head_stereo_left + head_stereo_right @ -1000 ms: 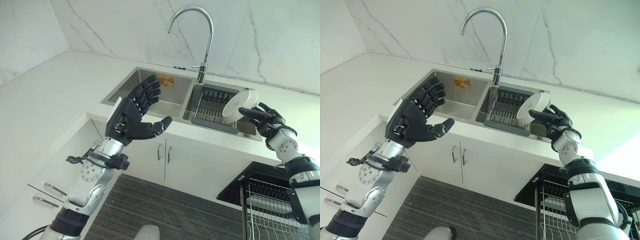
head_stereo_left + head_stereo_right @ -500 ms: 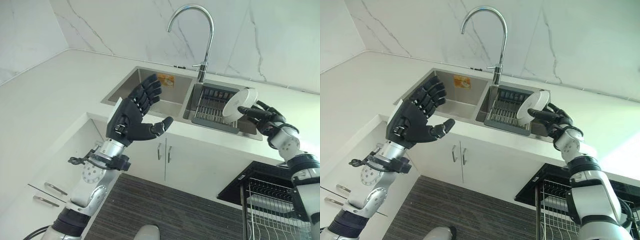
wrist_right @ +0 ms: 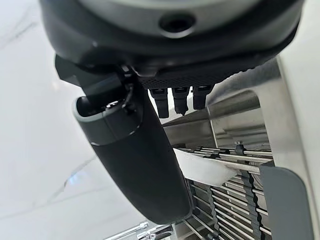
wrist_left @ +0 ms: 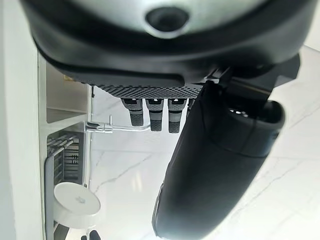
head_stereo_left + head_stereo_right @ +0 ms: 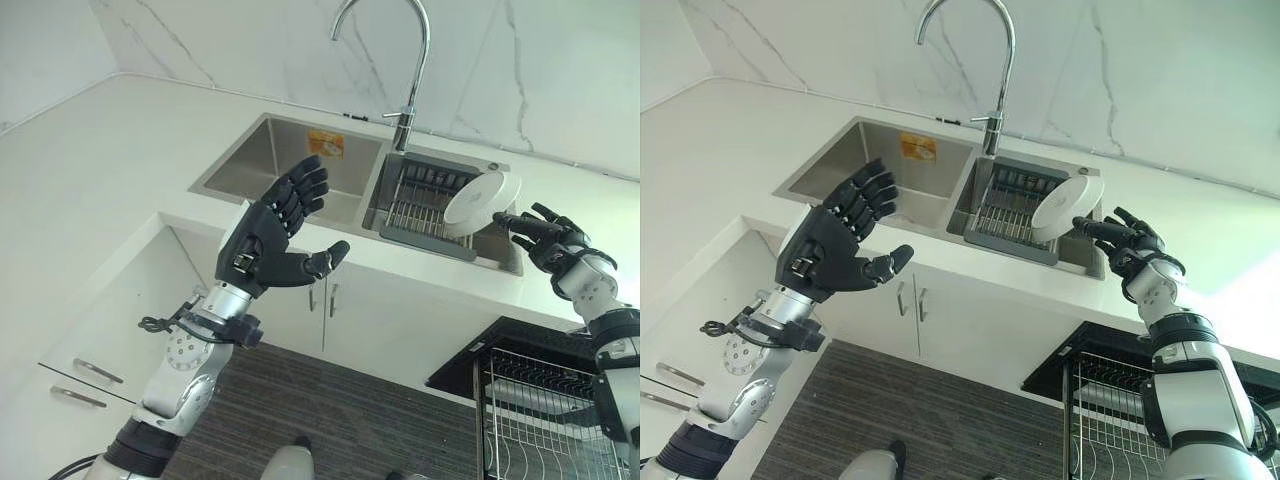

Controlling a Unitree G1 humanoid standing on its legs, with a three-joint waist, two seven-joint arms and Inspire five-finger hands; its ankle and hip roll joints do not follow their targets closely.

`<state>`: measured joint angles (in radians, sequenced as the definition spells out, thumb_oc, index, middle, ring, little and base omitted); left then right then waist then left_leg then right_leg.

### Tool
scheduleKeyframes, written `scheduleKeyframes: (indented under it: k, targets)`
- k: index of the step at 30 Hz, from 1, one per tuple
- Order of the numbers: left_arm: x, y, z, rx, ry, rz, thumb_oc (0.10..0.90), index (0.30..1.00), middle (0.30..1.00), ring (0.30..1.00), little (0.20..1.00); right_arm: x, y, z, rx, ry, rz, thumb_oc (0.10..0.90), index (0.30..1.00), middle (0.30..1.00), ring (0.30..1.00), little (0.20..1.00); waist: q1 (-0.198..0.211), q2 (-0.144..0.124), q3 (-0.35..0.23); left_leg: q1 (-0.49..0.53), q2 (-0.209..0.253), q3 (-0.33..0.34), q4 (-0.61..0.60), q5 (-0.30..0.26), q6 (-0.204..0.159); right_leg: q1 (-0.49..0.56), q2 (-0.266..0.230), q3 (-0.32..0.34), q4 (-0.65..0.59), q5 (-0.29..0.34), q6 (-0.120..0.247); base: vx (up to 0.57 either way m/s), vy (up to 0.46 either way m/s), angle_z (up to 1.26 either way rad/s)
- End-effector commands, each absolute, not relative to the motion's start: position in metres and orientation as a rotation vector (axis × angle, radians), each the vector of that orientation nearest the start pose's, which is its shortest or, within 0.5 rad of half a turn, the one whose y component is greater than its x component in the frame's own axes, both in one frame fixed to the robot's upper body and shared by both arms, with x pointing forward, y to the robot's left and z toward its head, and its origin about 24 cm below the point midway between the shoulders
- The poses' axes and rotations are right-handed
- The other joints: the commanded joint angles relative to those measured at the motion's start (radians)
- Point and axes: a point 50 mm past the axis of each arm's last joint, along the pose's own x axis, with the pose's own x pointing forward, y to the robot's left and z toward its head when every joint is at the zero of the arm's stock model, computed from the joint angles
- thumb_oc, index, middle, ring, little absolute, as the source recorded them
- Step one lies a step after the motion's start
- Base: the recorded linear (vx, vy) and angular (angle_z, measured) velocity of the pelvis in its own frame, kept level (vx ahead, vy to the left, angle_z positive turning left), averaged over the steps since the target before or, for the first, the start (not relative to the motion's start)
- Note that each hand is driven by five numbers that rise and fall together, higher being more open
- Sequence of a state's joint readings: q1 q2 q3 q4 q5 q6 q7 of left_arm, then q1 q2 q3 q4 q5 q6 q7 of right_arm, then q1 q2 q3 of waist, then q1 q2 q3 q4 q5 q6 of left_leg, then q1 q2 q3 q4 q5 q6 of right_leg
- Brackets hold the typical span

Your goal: Place the dishes in the dishwasher.

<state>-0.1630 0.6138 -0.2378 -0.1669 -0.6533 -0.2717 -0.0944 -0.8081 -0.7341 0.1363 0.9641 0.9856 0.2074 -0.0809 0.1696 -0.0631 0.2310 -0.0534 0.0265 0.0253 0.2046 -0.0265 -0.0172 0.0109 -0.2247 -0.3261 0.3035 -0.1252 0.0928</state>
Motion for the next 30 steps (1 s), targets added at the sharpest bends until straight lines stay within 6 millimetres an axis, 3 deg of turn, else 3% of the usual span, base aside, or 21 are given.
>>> scheduleKeyframes:
  k: [1,20,30]
  targets:
    - [0.251,0.175,0.192,-0.064,-0.704,-0.457,0.8,0.9,0.9,0.9,0.9,0.374,-0.334,0.216,0.347,-0.074,-0.357,0.8,0.9,0.9,0.9,0.9,-0.001,0.005,-0.07,0.089,0.001,0.008,0.095,-0.258,0.004,-0.077,0.042,0.056,-0.004,0.026,0.029,0.0,0.0,0.0]
    - [0.251,0.176,0.19,-0.062,-0.671,-0.462,0.8,0.9,0.9,0.9,0.9,0.37,-0.344,0.22,0.354,-0.073,-0.377,0.8,0.9,0.9,0.9,0.9,-0.008,0.01,-0.089,0.077,0.033,0.026,0.095,-0.244,-0.015,-0.068,0.029,0.025,-0.004,0.013,0.025,0.06,-0.013,0.06]
    - [0.251,0.178,0.188,-0.06,-0.657,-0.452,0.8,0.9,0.9,0.9,0.9,0.374,-0.337,0.227,0.338,-0.083,-0.357,0.8,0.9,0.9,0.9,0.9,0.001,0.017,-0.098,0.076,0.037,0.015,0.095,-0.235,-0.022,-0.047,0.031,0.01,-0.004,-0.004,0.014,0.07,-0.012,0.04]
